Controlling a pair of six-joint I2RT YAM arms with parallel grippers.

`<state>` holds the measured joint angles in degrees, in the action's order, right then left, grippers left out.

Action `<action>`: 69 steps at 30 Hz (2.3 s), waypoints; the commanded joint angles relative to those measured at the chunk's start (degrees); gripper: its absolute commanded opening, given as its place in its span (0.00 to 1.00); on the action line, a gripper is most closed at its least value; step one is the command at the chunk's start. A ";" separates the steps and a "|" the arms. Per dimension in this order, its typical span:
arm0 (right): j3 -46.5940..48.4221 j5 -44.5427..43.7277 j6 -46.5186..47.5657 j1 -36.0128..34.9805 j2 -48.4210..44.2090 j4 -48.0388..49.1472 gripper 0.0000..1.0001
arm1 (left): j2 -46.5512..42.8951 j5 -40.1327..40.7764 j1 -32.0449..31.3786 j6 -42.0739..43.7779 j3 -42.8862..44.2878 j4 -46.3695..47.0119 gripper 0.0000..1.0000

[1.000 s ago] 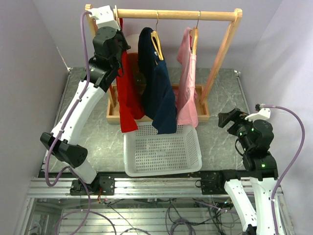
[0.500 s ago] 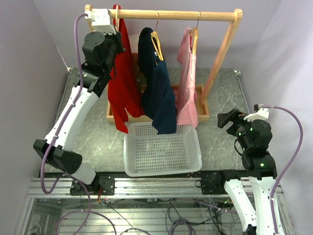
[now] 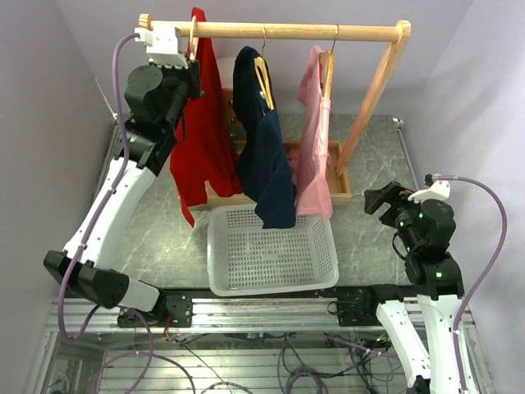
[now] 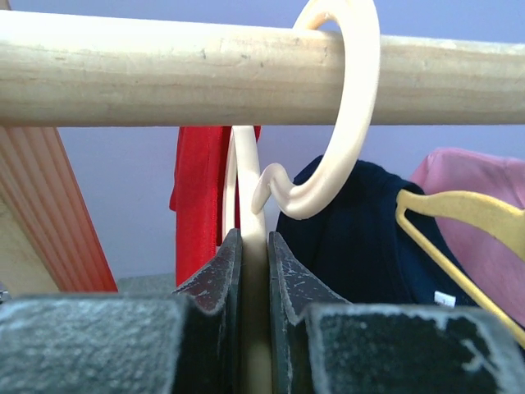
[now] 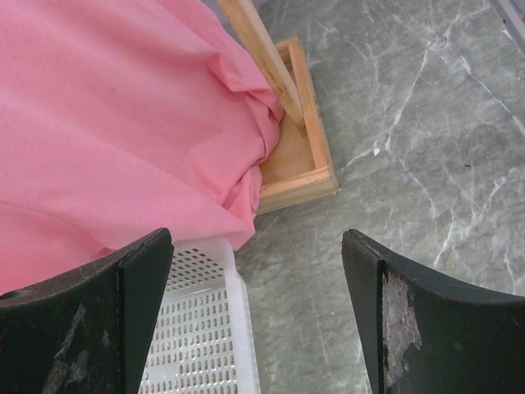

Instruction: Remove the t-shirt from the hanger

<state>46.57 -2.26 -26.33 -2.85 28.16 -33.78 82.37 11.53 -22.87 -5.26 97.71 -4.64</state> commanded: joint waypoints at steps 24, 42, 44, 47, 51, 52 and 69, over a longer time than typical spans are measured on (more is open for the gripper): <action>-2.33 0.87 0.45 0.25 -0.13 1.07 0.83 | 2.57 -3.94 0.90 1.64 4.39 18.97 0.07; -1.75 0.83 0.57 0.24 0.00 1.00 0.83 | -8.77 -0.54 0.90 -3.25 -7.53 4.87 0.07; -1.27 0.70 0.62 0.22 0.29 0.63 0.82 | -9.50 -0.89 0.90 -4.69 -9.09 2.19 0.07; -0.80 0.65 0.68 0.22 0.64 0.40 0.82 | -10.45 -0.97 0.90 -5.81 -11.19 -1.75 0.07; -0.20 1.12 0.73 0.26 1.28 0.79 0.82 | -11.96 -0.80 0.90 -7.20 -13.86 -6.90 0.07; 0.10 1.26 0.69 0.25 1.40 0.88 0.82 | -12.49 -1.08 0.90 -7.64 -14.50 -8.14 0.07; 16.46 13.34 4.46 0.24 11.68 11.96 0.77 | -29.99 -15.69 0.72 -8.70 -16.75 -24.92 0.07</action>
<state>57.63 6.22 -23.18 -2.85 36.12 -27.35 54.59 2.17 -22.17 -13.15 78.39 -24.73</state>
